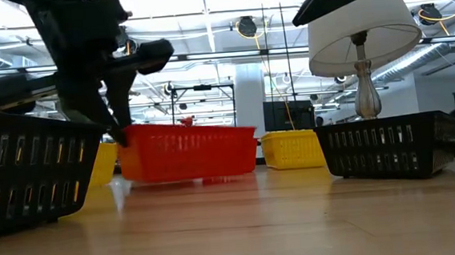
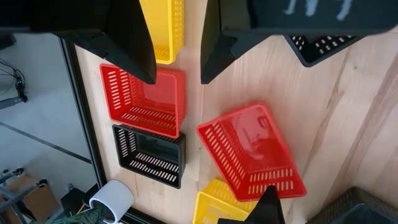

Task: Stack baskets by color
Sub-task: Stack the middle left red bin on the top left red bin

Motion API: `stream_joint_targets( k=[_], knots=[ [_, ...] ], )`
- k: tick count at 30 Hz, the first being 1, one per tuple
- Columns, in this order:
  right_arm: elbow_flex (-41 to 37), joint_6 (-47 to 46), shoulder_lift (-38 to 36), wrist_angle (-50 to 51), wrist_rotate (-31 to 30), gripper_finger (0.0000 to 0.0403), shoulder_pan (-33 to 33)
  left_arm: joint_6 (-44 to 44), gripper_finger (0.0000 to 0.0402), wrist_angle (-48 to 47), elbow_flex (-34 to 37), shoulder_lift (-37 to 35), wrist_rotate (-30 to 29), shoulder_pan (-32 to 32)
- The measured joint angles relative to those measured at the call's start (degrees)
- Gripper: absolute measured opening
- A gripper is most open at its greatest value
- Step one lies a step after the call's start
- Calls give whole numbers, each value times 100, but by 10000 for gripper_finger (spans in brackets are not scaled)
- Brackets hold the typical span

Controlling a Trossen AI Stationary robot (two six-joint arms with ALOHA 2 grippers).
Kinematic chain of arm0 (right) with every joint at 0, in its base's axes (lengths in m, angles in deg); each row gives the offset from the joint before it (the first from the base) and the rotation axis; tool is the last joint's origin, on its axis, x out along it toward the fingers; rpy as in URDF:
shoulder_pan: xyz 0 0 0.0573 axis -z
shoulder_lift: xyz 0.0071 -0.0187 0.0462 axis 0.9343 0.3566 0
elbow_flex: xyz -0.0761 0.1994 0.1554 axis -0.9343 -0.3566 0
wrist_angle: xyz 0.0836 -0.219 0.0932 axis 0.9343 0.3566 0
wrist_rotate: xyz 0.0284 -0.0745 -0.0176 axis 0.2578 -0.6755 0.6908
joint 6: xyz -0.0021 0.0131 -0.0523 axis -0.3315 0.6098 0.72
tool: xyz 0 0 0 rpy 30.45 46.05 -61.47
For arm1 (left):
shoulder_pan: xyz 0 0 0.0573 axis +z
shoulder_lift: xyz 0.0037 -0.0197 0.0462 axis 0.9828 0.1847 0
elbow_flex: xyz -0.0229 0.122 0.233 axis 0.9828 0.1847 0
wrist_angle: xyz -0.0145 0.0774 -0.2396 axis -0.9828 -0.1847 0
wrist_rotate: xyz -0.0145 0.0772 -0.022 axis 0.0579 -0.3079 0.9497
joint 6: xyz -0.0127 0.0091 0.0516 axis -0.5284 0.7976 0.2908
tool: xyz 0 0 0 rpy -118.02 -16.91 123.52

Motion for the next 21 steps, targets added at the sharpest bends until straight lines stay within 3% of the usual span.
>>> stream_joint_targets(
  k=[9, 21],
  knots=[
    [0, 11, 0, 5, 0, 121, 0, 36, 12, 212, -418, -2, -166, -9],
    [-4, -72, -50, 315, -21, 121, 0, -453, 17, -570, -2007, -2, -1298, 38]
  ],
)
